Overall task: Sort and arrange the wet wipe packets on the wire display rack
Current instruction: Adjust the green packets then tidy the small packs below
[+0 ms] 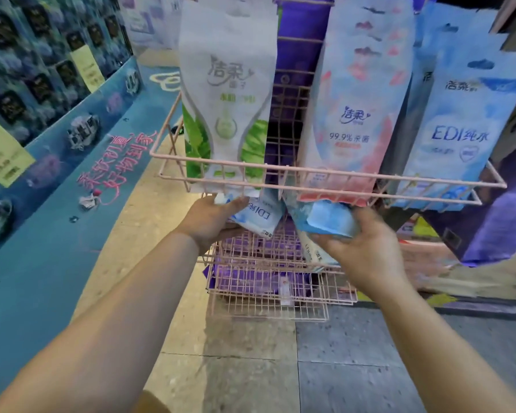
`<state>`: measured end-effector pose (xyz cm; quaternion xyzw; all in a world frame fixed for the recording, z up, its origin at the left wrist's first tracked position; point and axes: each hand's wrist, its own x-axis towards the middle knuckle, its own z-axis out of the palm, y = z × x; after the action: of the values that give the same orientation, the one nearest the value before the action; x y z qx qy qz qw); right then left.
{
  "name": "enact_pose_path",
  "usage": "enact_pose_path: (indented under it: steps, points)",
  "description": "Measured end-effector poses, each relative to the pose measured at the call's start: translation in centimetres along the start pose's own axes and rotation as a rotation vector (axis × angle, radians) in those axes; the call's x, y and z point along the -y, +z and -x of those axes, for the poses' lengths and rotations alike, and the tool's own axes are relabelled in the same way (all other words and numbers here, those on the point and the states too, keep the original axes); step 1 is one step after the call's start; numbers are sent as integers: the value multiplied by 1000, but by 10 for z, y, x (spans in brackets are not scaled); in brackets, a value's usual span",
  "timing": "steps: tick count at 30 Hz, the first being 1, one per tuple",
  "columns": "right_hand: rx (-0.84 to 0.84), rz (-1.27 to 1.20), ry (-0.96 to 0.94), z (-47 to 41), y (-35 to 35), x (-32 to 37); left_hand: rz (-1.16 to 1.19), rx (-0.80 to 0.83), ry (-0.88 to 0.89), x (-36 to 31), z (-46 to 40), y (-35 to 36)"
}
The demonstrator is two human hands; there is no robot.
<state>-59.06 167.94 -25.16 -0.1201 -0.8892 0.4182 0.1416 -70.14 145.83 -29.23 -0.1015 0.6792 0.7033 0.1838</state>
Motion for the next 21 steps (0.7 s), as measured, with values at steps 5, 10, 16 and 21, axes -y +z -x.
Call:
enact_pose_path:
  steps: [5, 10, 16, 21]
  points:
    - [107, -207, 75, 38, 8, -20, 69, -104, -106, 11, -1, 14]
    - [117, -359, 155, 54, 6, -31, -28, -109, -100, 12, -1, 13]
    - [79, -433, 146, 53, -7, -29, -46, -177, 126, 9, -6, 13]
    - [40, -518, 178, 53, -6, -38, 53, -40, 87, 7, -13, -1]
